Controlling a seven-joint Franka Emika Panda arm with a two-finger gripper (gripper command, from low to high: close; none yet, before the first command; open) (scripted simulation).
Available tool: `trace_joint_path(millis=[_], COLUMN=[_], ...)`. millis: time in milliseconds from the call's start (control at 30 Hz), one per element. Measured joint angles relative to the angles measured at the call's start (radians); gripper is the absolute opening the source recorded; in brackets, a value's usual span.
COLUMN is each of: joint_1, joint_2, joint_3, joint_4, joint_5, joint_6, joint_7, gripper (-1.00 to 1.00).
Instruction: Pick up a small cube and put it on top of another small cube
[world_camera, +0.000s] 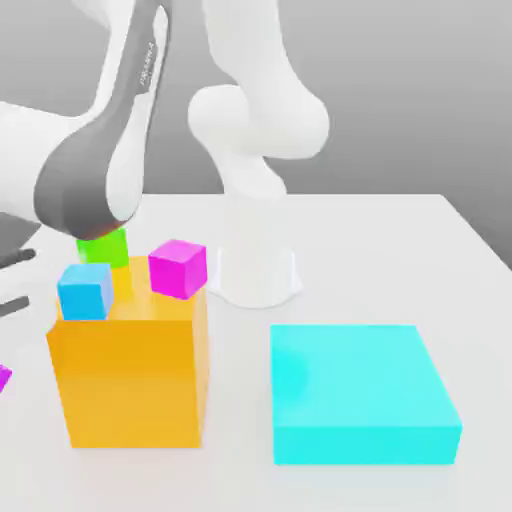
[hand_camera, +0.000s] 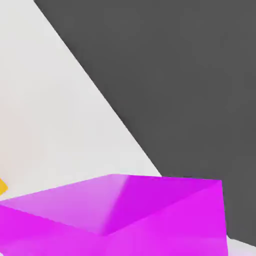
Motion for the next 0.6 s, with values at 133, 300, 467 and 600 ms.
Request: trace_joint_path(millis=[133,300,467,600], joint_1=[0.07,0.113,0.136,0.153], joint_2=[-0.142,-0.315,-0.482,-0.607], joint_3=[0.032,0.067,0.106,0.121], joint_4=[-0.028,-0.064,-0.1,-0.128], joint_5=[-0.045,-0.06,-0.033,0.006], joint_6=[-0.068,-0.147,-0.215,-0.264], joint_7=[0.12,0.235,0.312,0.353], gripper=[-1.0,-1.0,-1.0,-1.0])
